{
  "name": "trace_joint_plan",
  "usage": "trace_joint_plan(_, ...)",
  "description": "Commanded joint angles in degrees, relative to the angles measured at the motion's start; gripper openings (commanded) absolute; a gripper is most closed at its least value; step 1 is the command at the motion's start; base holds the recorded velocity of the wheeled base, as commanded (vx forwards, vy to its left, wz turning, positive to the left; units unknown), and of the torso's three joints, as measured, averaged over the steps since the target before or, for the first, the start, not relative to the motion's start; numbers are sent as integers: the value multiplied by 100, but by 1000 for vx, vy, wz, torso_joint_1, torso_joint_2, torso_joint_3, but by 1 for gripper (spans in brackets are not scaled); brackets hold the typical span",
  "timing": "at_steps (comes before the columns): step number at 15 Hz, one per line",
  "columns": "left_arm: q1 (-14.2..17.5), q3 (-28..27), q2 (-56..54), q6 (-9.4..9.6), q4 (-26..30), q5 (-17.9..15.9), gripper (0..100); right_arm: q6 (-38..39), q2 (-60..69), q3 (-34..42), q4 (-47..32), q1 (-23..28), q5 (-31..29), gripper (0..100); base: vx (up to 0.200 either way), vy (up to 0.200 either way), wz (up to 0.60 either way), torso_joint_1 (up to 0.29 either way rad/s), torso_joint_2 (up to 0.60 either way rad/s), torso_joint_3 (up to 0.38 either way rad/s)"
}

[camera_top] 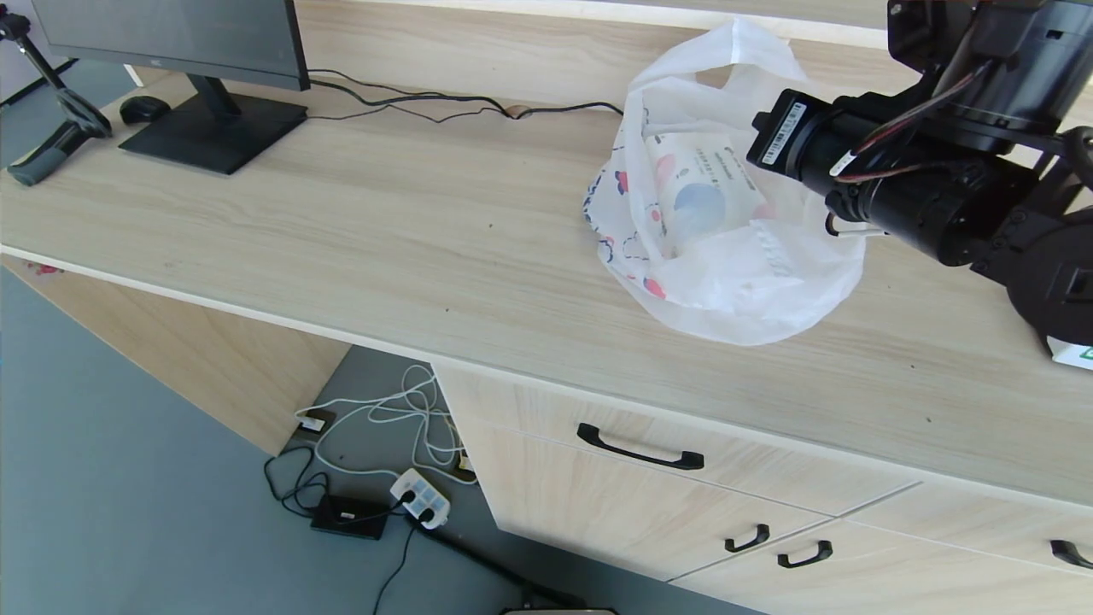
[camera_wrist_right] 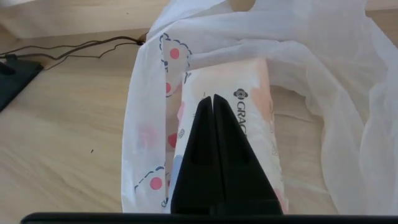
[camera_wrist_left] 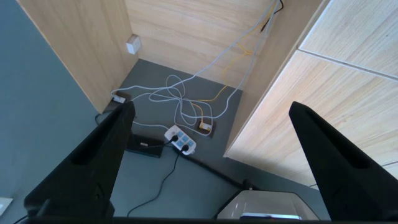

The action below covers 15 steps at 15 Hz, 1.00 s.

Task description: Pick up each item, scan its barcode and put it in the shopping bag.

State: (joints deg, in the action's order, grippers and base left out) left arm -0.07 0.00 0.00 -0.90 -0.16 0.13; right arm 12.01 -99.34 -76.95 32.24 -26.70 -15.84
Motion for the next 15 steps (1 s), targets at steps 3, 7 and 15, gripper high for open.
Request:
trace_joint_plan(3, -1, 0, 0, -6, -2, 4, 100, -41, 213, -110, -8, -2, 2, 0, 0, 0, 0, 0, 0, 0)
trace_joint_plan(7, -1, 0, 0, 2, -2, 4, 100, -278, 662, -31, 10, -20, -16, 0, 0, 0, 0, 0, 0, 0)
trace_joint_plan(15, -1, 0, 0, 2, -2, 4, 100, -1025, 3246, 2703, -16, -521, 28, 0, 0, 0, 0, 0, 0, 0)
